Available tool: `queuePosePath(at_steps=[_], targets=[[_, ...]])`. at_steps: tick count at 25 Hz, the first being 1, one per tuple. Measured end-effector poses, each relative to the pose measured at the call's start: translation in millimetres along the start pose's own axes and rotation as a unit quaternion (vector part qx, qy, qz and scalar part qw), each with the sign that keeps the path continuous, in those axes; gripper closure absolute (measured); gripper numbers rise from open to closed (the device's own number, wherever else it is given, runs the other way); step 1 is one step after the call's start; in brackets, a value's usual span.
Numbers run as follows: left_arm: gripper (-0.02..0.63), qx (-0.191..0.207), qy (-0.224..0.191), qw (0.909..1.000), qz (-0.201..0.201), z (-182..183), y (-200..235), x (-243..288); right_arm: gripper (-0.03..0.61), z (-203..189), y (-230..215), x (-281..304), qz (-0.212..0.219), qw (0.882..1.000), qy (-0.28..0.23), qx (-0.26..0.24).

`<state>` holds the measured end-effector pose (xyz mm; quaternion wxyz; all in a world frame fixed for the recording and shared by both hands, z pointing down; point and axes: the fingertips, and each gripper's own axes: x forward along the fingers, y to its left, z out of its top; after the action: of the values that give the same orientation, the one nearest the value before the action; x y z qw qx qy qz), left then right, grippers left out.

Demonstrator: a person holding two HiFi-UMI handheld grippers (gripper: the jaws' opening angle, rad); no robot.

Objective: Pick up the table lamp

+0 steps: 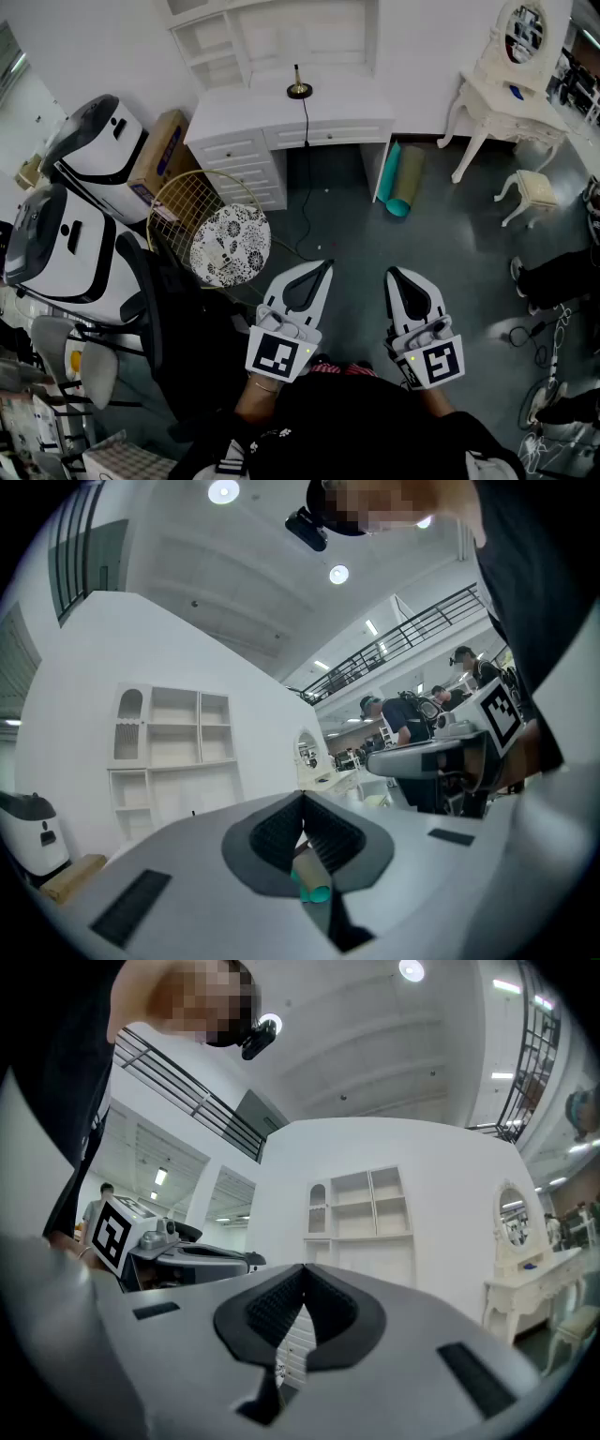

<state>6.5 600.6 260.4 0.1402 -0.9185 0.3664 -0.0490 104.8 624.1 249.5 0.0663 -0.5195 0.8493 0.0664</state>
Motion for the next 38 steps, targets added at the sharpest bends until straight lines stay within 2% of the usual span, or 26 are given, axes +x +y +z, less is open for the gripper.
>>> queuePosePath(at_steps=[9, 21, 23, 26, 27, 31, 33, 36, 38], targets=[[0.604, 0.004, -0.011, 0.9999, -0.002, 2, 4, 3, 0.563, -1, 3, 7, 0.012, 1.000, 0.002, -0.006], [0.604, -0.007, -0.010, 0.9999, -0.008, -13, 26, -13, 0.563, -7, 31, 37, 0.028, 1.000, -0.001, 0.004], [0.604, -0.034, -0.029, 0.9990, 0.008, -13, 36, -17, 0.563, -9, 37, 44, 0.032, 0.999, -0.002, 0.000], [0.604, -0.107, -0.061, 0.9917, 0.037, -12, 47, -23, 0.563, -12, 46, 53, 0.040, 0.999, -0.007, 0.002], [0.604, -0.105, -0.055, 0.9923, 0.034, -14, 48, -22, 0.563, -12, 47, 56, 0.042, 0.999, -0.006, 0.003], [0.604, -0.035, -0.004, 0.9993, 0.014, -25, 47, -8, 0.563, -16, 36, 67, 0.042, 0.999, -0.002, 0.012], [0.604, -0.045, -0.015, 0.9987, 0.018, -24, 50, -1, 0.563, -19, 23, 74, 0.041, 0.999, -0.002, 0.016], [0.604, -0.093, -0.032, 0.9944, 0.037, -28, 65, 10, 0.563, -19, 6, 88, 0.048, 0.999, -0.008, 0.021], [0.604, -0.076, -0.027, 0.9958, 0.045, -30, 77, 21, 0.562, -22, -5, 98, 0.054, 0.998, -0.004, 0.029]])
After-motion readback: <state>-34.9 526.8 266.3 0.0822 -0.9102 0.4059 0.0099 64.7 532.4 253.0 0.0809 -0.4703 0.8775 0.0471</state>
